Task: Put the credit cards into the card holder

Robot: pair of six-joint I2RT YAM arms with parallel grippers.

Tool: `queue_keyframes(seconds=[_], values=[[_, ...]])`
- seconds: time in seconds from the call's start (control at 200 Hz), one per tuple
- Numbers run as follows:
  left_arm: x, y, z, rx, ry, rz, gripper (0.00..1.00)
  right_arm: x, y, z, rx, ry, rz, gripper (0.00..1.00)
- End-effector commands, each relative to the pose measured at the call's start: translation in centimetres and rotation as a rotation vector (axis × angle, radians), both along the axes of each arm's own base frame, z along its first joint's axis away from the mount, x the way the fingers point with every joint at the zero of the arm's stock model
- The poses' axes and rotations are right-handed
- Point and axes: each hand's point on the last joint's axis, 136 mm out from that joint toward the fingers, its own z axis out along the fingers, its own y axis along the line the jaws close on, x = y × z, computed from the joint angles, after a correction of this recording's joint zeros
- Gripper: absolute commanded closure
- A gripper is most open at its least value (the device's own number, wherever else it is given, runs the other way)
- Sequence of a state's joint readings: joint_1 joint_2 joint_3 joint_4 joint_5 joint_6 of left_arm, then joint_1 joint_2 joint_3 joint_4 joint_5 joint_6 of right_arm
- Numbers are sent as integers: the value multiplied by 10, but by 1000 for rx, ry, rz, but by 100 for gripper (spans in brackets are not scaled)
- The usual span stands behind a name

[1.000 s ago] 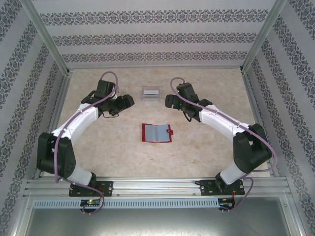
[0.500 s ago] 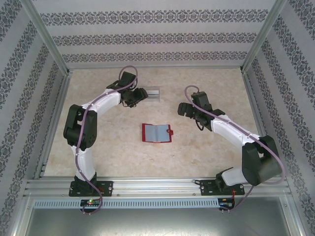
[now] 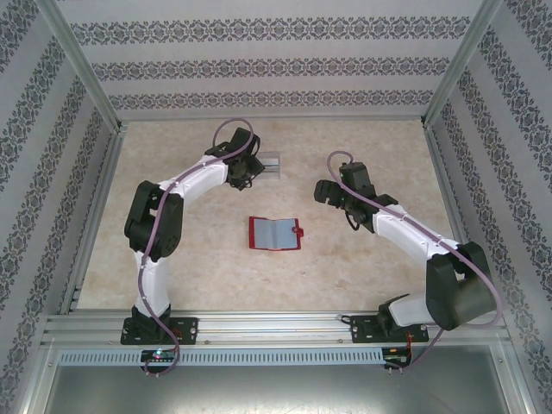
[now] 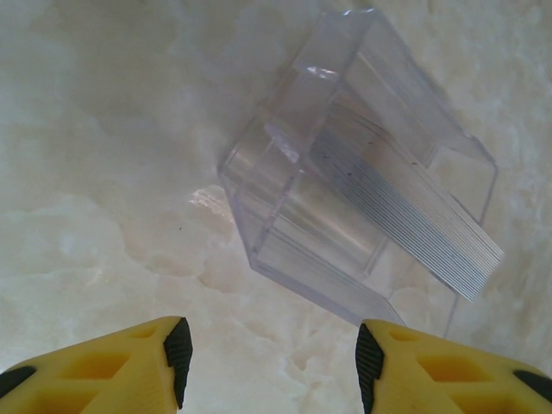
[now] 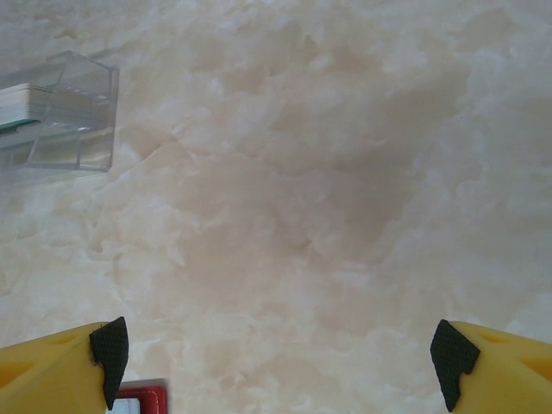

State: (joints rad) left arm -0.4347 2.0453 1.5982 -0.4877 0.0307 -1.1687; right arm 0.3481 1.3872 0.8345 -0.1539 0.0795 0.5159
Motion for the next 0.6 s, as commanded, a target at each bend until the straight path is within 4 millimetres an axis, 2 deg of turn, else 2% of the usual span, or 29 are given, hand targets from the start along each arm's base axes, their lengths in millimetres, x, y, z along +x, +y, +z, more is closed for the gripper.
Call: queue_keyframes(seconds=[0.0,0.125,0.225,0.325,0.39,0.485,0.595], values=[[-5,-7,-14,9,52,73,45,3,0,1,18,-15,13,7],[-4,-9,-25,-10,69,109,48,8,3,4,26,-25,21,7],[-2,-8,-25,-2,64,131,57,9,5,6,35,-30,25,7],[-3,-2,-25,20,64,150,60,10,6,7,43,-32,31,7],[-4,0,-25,32,65,156,59,10,7,8,46,-34,32,7],[-3,1,-22,38,55,160,49,10,8,9,50,-35,39,7],[5,-4,-9,20,16,130,45,10,9,9,53,-34,45,7]])
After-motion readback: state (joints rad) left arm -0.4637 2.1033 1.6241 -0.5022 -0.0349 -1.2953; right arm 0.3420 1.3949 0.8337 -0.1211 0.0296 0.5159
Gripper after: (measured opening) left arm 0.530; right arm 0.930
